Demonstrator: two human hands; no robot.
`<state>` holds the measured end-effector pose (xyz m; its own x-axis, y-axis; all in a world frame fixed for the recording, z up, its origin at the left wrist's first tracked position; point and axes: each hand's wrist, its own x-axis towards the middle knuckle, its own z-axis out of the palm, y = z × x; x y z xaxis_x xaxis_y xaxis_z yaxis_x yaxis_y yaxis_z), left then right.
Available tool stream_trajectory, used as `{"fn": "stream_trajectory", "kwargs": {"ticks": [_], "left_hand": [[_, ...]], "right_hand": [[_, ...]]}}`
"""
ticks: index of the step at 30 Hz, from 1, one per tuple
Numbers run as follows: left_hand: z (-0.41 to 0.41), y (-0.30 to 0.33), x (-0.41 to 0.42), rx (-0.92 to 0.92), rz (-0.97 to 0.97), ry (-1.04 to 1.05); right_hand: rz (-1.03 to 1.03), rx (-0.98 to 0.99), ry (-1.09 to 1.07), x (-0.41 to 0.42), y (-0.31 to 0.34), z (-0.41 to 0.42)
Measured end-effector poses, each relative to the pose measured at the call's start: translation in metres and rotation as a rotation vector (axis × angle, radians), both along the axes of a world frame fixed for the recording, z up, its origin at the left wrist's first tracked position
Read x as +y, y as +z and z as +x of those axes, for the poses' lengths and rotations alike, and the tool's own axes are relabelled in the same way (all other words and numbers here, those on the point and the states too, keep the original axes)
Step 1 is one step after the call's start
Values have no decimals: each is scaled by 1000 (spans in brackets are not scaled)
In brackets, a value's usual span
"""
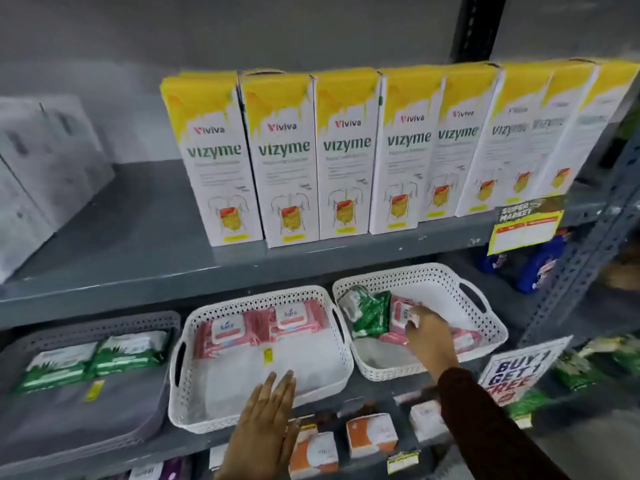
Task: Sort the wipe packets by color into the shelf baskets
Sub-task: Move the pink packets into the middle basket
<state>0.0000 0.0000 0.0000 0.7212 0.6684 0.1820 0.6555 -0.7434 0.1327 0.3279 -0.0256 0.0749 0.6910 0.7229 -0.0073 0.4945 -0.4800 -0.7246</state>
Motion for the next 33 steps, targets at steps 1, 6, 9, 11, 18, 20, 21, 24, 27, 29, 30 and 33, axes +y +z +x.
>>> {"fn": "stream_trajectory", "kwargs": {"ticks": [1,6,9,11,18,20,21,24,27,29,30,33], "left_hand": [[2,-3,-1,-23,32,3],[7,2,-6,-33,-1,47],[7,5,-11,-35,-38,74],[4,3,-11,-46,-35,85],[-6,2,-11,-90,-59,96],[-6,3,-12,-99,-64,103],[-7,3,-12,-108,-67,106],[-7,3,-14,-98,-72,103],[-9,2,-14,-95,-77,106],[-11,3,-15,-86,-76,115],[-11,3,-15,-82,-69,116],[-11,2,-17,-85,-47,141]], "right_hand": [[-59,65,8,9,2,7],[-242,114,-43,40,0,22],[-237,98,-114,51,-12,28],[-167,92,-161,53,-16,28],[561,79,-26,38,12,6],[549,-2,239,39,28,-20],[484,-71,383,42,33,-34],[235,-228,783,61,25,-74],[32,-354,996,82,-2,-103],[-63,-478,1029,93,-21,-111],[-86,-500,1029,97,-29,-112],[-130,-477,1033,98,-32,-112]]}}
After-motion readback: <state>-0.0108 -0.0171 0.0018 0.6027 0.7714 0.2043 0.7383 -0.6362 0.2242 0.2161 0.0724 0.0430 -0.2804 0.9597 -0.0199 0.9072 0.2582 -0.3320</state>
